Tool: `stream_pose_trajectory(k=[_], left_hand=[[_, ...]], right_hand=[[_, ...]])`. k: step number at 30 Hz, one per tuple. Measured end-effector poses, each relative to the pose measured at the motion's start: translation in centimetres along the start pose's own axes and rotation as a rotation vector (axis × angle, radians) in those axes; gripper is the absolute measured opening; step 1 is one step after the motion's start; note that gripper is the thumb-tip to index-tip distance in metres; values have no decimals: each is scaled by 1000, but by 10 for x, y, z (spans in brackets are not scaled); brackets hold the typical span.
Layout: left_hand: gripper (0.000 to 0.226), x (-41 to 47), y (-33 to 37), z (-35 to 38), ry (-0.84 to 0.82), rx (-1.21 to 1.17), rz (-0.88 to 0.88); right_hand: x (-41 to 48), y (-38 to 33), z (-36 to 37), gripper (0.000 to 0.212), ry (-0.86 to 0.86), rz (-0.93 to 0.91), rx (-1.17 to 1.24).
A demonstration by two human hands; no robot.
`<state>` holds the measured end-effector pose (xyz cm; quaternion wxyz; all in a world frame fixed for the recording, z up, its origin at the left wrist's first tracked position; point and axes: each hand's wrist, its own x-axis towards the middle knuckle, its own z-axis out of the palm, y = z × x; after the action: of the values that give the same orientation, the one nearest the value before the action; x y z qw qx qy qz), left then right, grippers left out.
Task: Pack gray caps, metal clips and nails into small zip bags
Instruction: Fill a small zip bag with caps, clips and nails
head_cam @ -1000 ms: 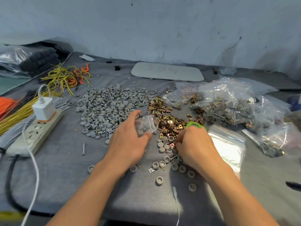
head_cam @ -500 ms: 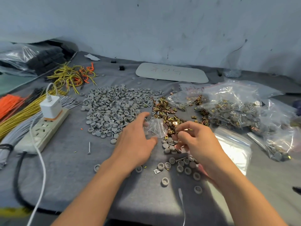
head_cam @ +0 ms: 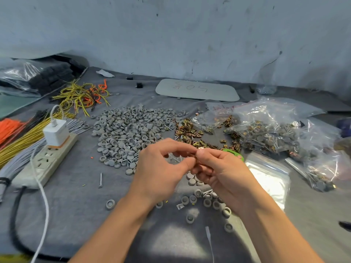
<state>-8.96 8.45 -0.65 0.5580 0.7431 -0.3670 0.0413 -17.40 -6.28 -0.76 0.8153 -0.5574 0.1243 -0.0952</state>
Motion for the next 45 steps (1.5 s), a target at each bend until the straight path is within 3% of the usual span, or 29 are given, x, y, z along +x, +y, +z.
stream_pose_trajectory(k=[3,8,16,21,36,45], left_hand=[[30,3,0,-1,-2,-100,-39],[36,3,-2,1,32,-136,-143],[32,3,-4,-5,-56,-185,-181],[23,5,-5,-5,-32,-190,-190],[25,4,1,-7,-150,-447,-246],[32,4,-1,-7,-166,-288,-193]], right_hand=[[-3,-3,-3,28,-30,-28,-52],[-6,-4,-2,33,93,-118,-230],[-8,-6,3,29,148,-141,-307],[-10,-7,3,18,109,-132,-254],[-9,-7,-3,23,53,-120,-132],[-9,-7,-2,16,58,-79,-177]])
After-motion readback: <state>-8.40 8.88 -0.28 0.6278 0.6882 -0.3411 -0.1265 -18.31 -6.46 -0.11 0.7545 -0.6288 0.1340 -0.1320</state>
